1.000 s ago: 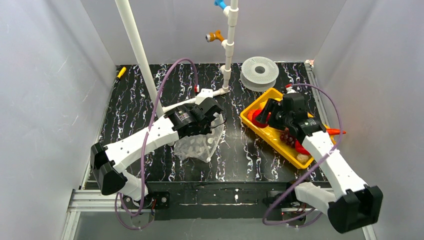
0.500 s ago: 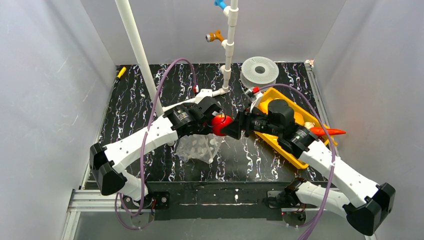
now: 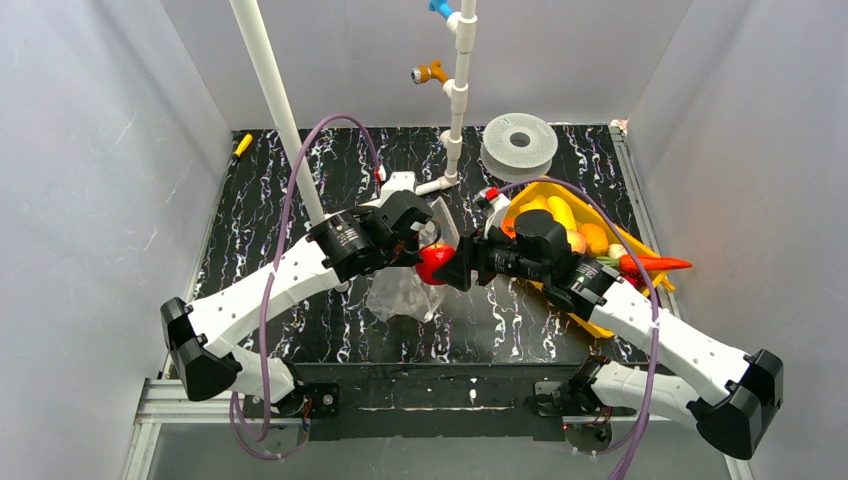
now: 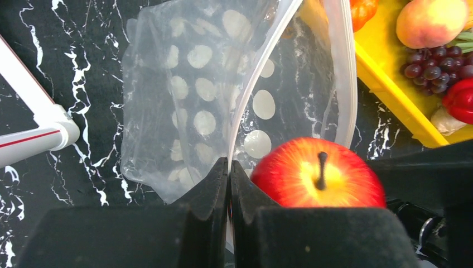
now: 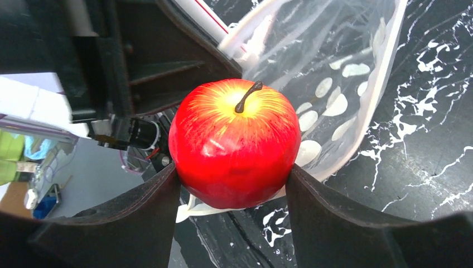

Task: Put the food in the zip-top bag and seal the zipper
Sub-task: Place the fake fruit in the zipper food storage bag, then pick up the fake vegetable from the bin.

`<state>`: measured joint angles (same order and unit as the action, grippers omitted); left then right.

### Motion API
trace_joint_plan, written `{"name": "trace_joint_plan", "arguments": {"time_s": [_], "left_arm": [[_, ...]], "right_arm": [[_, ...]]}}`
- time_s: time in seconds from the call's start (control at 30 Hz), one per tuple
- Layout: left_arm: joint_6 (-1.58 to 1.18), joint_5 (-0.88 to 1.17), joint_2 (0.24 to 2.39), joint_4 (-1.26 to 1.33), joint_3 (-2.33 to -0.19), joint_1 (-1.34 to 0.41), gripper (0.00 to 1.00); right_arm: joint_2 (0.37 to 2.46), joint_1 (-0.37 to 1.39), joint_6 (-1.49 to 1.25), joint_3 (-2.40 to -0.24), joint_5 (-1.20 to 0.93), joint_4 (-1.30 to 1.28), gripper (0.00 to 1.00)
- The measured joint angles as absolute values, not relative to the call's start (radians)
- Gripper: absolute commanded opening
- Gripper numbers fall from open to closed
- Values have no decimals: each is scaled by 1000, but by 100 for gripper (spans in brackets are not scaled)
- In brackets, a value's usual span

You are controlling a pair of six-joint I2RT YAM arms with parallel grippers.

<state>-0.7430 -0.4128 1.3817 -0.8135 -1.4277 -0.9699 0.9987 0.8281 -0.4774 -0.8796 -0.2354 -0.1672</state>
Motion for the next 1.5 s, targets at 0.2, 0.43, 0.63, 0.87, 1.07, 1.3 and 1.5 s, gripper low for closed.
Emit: {"name": "trace_joint_plan", "arguments": {"time_s": [0.2,0.43,0.63,0.87,1.07,1.3,1.5], "left_arm": [[-750,-407,1376,-796,-1420,-971,0],[-760,-406,1376,-792,-1402,-971,0],[-760,-404,1375,-792,-1401,-971,0],[-760,-403,1375,-789,-1399,-971,0],[-760,-403,1375,-789,-1398,-971,0],[-759,-403,1375,-789,-1398,-970,0],[-759,-401,1375,-789,-1394,-970,0]], "right_arm": [[1017,849,-457,-880,-192,-206,82],[1016,860,-447,-880,-172,-222,98],[1009,860,-446,-880,-133,-244,98],[929,860,-445,-881,-77,-259,98],[839,860,-446,-886,46,-289,98],[766,837,-458,-888,311,-363,98],[780,672,-492,-885,382,-416,98]]}}
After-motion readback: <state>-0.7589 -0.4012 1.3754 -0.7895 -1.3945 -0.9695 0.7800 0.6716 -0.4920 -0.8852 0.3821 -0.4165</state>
